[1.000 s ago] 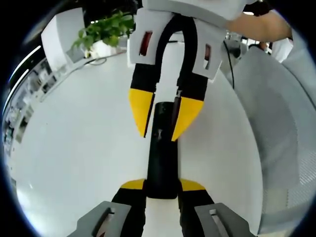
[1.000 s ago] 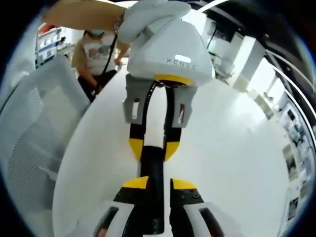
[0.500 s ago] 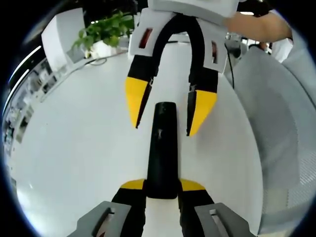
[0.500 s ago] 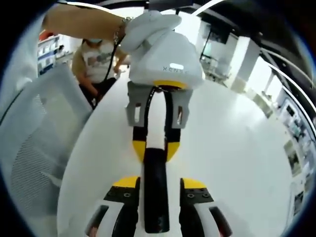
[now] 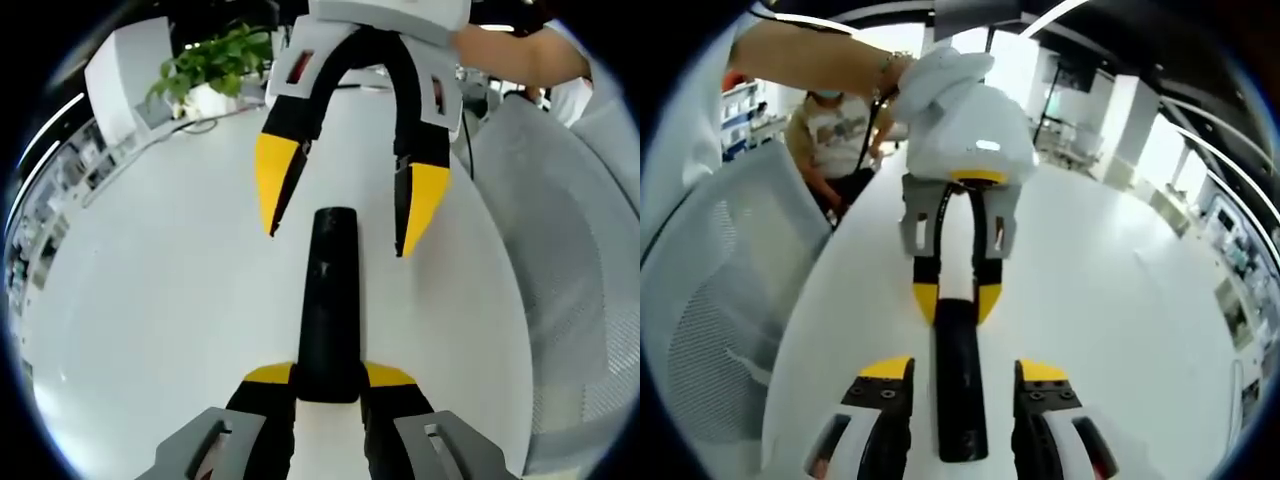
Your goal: Press the specified remote control buttons in sequence, fully releasing each button before pressing the next.
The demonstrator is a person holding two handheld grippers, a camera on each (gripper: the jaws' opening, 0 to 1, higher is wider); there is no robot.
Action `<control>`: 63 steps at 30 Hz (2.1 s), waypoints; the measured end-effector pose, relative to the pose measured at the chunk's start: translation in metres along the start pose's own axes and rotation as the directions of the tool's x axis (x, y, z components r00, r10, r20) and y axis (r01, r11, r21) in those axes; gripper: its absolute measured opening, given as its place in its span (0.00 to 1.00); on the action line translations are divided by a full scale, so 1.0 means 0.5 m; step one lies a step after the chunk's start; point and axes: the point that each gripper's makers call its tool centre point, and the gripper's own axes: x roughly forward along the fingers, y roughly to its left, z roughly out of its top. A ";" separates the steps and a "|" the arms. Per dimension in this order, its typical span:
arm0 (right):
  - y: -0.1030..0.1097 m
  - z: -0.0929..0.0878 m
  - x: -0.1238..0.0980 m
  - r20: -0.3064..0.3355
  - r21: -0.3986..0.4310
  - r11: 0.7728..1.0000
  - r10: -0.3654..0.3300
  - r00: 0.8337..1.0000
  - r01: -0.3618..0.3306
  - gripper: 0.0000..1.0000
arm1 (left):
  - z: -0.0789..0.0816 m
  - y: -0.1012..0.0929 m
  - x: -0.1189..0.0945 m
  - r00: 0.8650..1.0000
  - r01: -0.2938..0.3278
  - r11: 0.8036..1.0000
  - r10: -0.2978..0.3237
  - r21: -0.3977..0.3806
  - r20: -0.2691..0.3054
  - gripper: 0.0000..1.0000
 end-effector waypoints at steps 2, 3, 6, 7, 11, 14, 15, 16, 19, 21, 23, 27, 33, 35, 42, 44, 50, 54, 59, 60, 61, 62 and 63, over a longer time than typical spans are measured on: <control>-0.002 -0.010 -0.002 -0.012 0.002 1.000 -0.003 1.000 0.004 0.34 | -0.001 0.000 0.000 1.000 -0.001 1.000 0.001 0.000 0.004 0.24; -0.003 -0.014 -0.004 -0.016 0.004 1.000 -0.004 1.000 0.004 0.34 | -0.001 0.000 -0.001 1.000 -0.001 1.000 0.001 0.000 0.006 0.24; -0.003 -0.026 -0.010 -0.019 0.031 1.000 -0.003 1.000 0.003 0.40 | -0.001 0.001 -0.001 1.000 0.000 1.000 0.000 -0.001 0.012 0.24; -0.003 -0.029 -0.011 -0.020 0.036 0.999 -0.003 1.000 0.004 0.40 | -0.001 0.001 -0.001 1.000 0.001 1.000 -0.001 -0.001 0.013 0.24; -0.003 -0.044 -0.016 -0.034 0.048 0.999 -0.007 0.999 0.009 0.41 | 0.000 0.001 -0.001 1.000 0.003 1.000 -0.003 0.001 0.017 0.24; -0.005 -0.049 -0.021 -0.036 0.053 0.999 -0.010 0.999 0.012 0.41 | 0.000 0.002 -0.001 1.000 0.003 1.000 -0.003 0.000 0.021 0.24; -0.005 -0.051 -0.022 -0.038 0.053 0.999 -0.010 0.999 0.012 0.41 | 0.000 0.001 -0.001 1.000 0.003 1.000 -0.003 0.000 0.023 0.24; -0.006 -0.055 -0.023 -0.042 0.053 0.998 -0.011 0.999 0.014 0.41 | 0.000 0.001 -0.001 1.000 0.003 1.000 -0.003 0.000 0.025 0.24; -0.007 -0.060 -0.026 -0.047 0.053 0.998 -0.013 0.999 0.016 0.42 | 0.000 0.002 -0.001 1.000 0.003 1.000 -0.003 0.001 0.031 0.24; -0.009 -0.066 -0.027 -0.054 0.051 0.999 -0.013 0.998 0.016 0.42 | 0.000 0.002 -0.001 0.999 0.003 1.000 -0.003 0.000 0.035 0.24; -0.008 -0.072 -0.027 -0.063 0.051 0.999 -0.009 0.998 0.012 0.41 | 0.000 0.002 -0.001 0.999 0.003 1.000 -0.003 0.000 0.037 0.24; -0.007 -0.087 -0.029 -0.083 0.047 0.999 -0.005 0.997 0.009 0.41 | 0.000 0.002 -0.001 0.999 0.004 1.000 -0.004 0.000 0.040 0.24; -0.007 -0.105 -0.029 -0.099 0.051 0.999 0.003 0.995 0.002 0.39 | 0.001 0.001 -0.001 0.999 0.004 1.000 -0.004 -0.001 0.043 0.24; -0.006 -0.109 -0.028 -0.105 0.050 0.999 0.008 0.994 -0.003 0.39 | 0.001 0.001 -0.001 0.999 0.004 1.000 -0.004 -0.002 0.044 0.24; 0.000 -0.123 -0.025 -0.125 0.039 0.999 0.019 0.992 -0.014 0.38 | 0.000 0.001 0.000 0.999 0.003 1.000 -0.002 -0.006 0.048 0.24; 0.000 -0.126 -0.024 -0.127 0.040 0.999 0.021 0.992 -0.016 0.38 | -0.001 0.001 0.000 0.999 0.003 1.000 -0.002 -0.006 0.049 0.24; -0.002 -0.136 -0.018 -0.143 0.028 0.999 0.023 0.989 -0.019 0.36 | -0.001 0.002 0.000 0.999 0.002 1.000 -0.001 -0.005 0.050 0.24; 0.003 -0.138 -0.011 -0.147 0.023 0.999 0.038 0.988 -0.035 0.34 | -0.002 0.003 0.000 0.999 0.002 1.000 -0.001 -0.005 0.049 0.24; 0.002 -0.136 -0.007 -0.143 0.019 0.999 0.041 0.989 -0.039 0.32 | -0.002 0.002 0.000 0.999 0.001 1.000 0.000 -0.006 0.047 0.24; 0.001 -0.136 -0.005 -0.144 0.018 0.999 0.042 0.989 -0.040 0.31 | -0.002 0.002 0.000 0.999 0.001 1.000 -0.001 -0.006 0.047 0.24; 0.001 -0.137 -0.004 -0.146 0.015 0.999 0.043 0.988 -0.041 0.31 | -0.002 0.002 0.000 0.999 0.001 1.000 -0.001 -0.006 0.047 0.24; 0.001 -0.138 -0.003 -0.149 0.012 0.999 0.043 0.988 -0.042 0.31 | -0.002 0.002 0.000 0.999 0.001 1.000 -0.001 -0.006 0.047 0.24; 0.001 -0.139 -0.002 -0.150 0.011 0.999 0.046 0.988 -0.045 0.30 | -0.002 0.002 0.000 0.999 0.002 1.000 -0.001 -0.006 0.047 0.24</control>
